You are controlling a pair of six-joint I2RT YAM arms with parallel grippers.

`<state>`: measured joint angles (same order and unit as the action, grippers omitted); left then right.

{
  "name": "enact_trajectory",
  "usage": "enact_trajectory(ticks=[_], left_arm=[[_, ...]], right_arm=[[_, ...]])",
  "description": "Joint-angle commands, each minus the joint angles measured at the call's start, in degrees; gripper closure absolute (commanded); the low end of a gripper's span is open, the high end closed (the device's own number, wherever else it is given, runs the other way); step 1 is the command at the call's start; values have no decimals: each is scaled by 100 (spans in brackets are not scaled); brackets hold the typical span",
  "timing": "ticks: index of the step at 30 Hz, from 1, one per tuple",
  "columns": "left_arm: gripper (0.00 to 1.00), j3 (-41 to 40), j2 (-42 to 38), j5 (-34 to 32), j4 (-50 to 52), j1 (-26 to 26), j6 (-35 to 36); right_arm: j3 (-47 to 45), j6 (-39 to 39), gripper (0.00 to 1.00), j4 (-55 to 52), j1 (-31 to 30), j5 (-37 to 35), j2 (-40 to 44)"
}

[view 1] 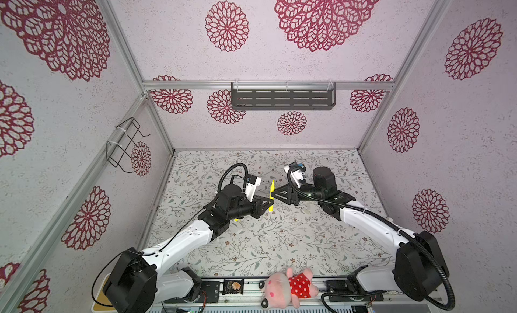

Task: Insert pens into pen caps
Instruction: Pick up a pen from the center of the table.

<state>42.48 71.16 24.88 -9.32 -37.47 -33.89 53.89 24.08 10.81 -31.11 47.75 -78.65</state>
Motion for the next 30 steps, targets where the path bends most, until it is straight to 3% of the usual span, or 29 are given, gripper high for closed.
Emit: enact_trajectory(ticks=[1,12,17,21,30], left_arm=[[100,-56,-93,67,-210,-45,-38],[100,-71,12,76,-278,-45,-29],[100,-130,30,26,-403,-49,-92],[81,-161,15,9,-456,-41,-140],[69,-187,4,69,-527,-49,-210]], right_arm=[[219,90,61,337,-70,164,-27],[255,202,92,483,-185,226,-133],[103,452,95,851,-201,200,-93],[-16,817,96,1273,-195,87,-76],[-168,1441,97,2155,-210,200,-227]])
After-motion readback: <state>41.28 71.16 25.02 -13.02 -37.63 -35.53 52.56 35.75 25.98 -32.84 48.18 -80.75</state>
